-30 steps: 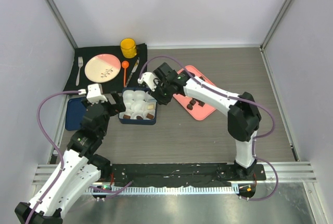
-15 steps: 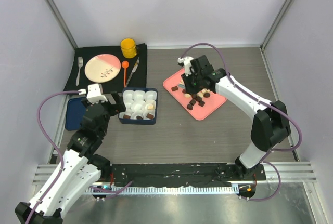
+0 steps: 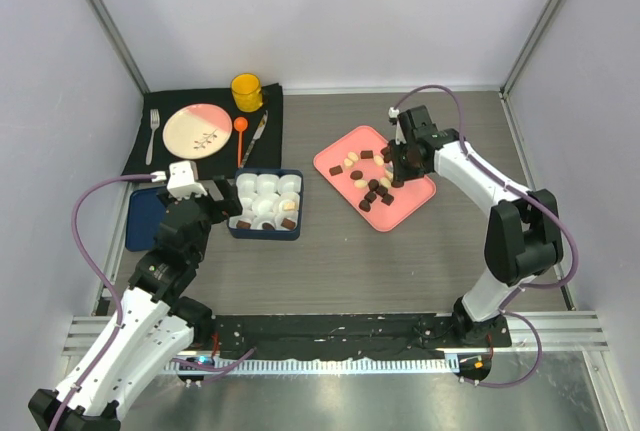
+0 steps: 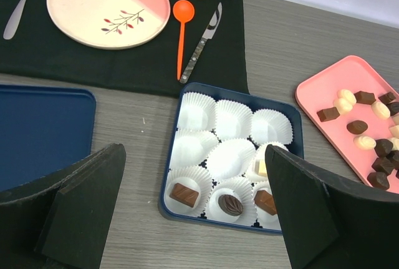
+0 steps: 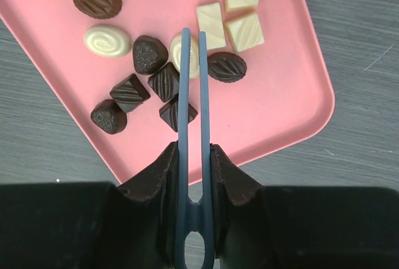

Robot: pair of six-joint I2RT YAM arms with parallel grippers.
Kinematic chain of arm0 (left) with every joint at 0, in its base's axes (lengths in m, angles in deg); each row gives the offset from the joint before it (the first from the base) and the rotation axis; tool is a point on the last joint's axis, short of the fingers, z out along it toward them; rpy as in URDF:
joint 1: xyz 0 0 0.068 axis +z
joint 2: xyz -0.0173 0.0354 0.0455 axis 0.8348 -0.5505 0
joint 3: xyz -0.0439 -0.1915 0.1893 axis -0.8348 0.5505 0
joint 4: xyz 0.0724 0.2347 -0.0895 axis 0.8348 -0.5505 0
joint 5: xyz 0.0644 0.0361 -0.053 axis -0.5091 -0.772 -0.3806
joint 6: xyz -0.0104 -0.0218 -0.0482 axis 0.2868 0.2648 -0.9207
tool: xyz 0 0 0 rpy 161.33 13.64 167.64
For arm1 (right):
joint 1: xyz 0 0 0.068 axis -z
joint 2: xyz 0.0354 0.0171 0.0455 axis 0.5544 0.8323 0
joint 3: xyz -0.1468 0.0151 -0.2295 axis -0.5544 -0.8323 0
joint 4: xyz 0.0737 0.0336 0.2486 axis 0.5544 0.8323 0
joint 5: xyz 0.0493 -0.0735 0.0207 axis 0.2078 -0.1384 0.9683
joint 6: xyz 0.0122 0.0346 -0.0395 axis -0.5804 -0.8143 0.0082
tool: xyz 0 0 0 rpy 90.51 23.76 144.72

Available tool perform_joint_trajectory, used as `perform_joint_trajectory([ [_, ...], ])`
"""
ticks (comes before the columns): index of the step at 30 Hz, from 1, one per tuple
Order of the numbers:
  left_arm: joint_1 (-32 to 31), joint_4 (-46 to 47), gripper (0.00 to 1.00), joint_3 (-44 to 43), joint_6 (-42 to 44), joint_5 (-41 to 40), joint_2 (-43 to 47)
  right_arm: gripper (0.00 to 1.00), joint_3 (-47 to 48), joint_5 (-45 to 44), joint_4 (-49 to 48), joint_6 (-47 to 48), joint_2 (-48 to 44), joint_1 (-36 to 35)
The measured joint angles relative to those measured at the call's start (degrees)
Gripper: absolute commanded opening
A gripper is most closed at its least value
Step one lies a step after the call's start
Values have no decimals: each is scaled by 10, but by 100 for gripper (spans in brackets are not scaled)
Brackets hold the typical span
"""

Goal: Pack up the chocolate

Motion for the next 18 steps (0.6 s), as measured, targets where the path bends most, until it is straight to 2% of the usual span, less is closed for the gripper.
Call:
perform_joint_trajectory([
  [7,0,0,100,0,0,1,0,21,2,-1,17,-1,41,4],
  [18,0,0,100,0,0,1,0,25,36,-6,28,0,56,8],
])
